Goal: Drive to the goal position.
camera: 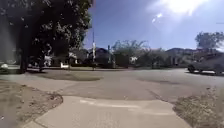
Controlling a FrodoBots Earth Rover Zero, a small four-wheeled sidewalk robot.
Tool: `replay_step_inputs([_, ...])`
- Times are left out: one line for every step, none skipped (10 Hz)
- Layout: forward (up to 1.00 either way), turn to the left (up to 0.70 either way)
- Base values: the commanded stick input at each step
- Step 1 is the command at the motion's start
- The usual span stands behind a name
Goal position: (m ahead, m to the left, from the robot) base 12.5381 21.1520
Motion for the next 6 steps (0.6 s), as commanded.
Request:
replay_step_inputs([0.85, 0.19])
replay_step_inputs([0.85, 0.33])
replay_step_inputs([0.85, 0.33])
replay_step_inputs([0.85, 0.33])
replay_step_inputs([0.85, 0.33])
replay_step_inputs([0.85, 0.33])
